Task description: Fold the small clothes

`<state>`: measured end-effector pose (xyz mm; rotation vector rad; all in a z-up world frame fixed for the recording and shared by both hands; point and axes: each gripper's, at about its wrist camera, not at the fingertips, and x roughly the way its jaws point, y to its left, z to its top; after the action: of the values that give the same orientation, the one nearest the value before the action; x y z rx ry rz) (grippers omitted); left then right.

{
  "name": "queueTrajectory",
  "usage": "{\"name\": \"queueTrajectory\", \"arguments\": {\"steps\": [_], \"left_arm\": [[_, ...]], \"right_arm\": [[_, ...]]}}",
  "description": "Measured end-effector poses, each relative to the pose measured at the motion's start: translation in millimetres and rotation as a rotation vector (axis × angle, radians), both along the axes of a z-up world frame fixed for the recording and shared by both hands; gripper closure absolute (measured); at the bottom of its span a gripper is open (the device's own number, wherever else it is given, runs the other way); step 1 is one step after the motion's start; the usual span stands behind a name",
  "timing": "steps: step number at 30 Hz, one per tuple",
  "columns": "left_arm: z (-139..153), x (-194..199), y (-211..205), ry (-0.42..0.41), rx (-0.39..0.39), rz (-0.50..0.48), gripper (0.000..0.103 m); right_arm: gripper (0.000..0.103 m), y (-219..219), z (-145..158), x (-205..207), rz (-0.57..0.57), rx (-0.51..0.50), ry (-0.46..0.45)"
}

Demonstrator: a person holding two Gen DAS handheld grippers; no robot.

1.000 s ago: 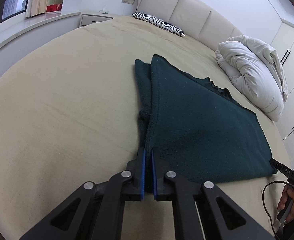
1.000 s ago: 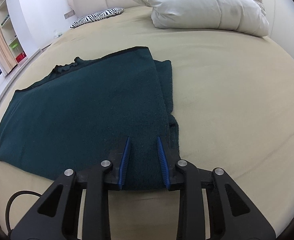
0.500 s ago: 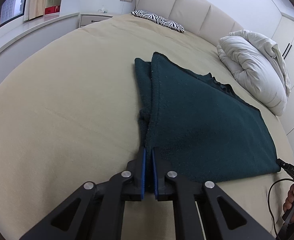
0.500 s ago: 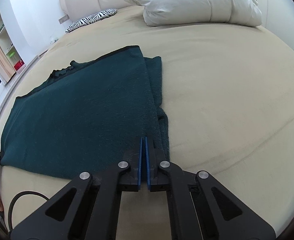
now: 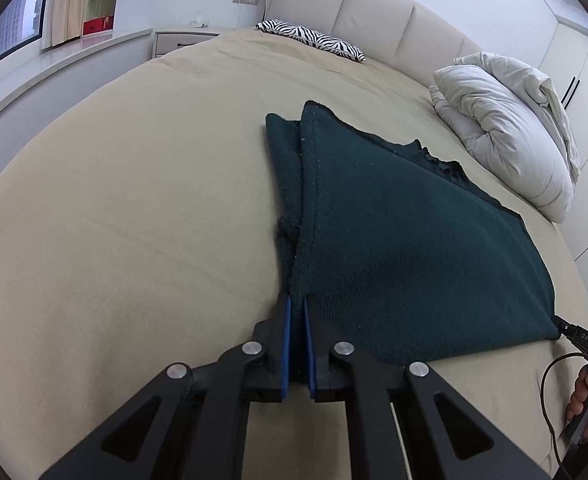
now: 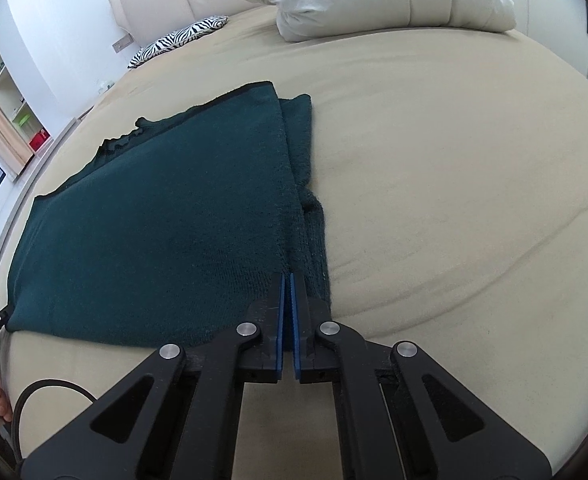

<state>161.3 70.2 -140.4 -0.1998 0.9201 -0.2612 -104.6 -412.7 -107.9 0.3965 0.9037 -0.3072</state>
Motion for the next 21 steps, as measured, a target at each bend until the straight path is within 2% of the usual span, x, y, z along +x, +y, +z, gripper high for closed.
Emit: {"name": "queueTrajectory", "arguments": {"steps": [10,11,14,16,19,21], "left_arm": [[0,-1,2,0.006,-0.022,0.0,0.095],[0,-1,3,0.009,-0.018,0.004,0.089],[13,-5,11,0.008,-0.021,0.043,0.082],[30,-9,14,-0.044,0.001,0.066,0.082],[56,1,-2,-0.118,0.044,0.024,0.082],[65,19,-23,-0.14,0.057,-0.016,0.079]], "right_arm": [[0.1,3,1,-2,0.007,-0.006,-0.008],[0.1,2,1,-1,0.005,0.0,-0.003],[0.097,3,12,-1,-0.011,0.004,0.01],[0.09,5,29,-6,-0.04,-0.025,-0.017],[0.075,7,56,-8,-0.044,-0.006,-0.11],[0.051,11,65,6,-0.02,0.047,-0.152]]}}
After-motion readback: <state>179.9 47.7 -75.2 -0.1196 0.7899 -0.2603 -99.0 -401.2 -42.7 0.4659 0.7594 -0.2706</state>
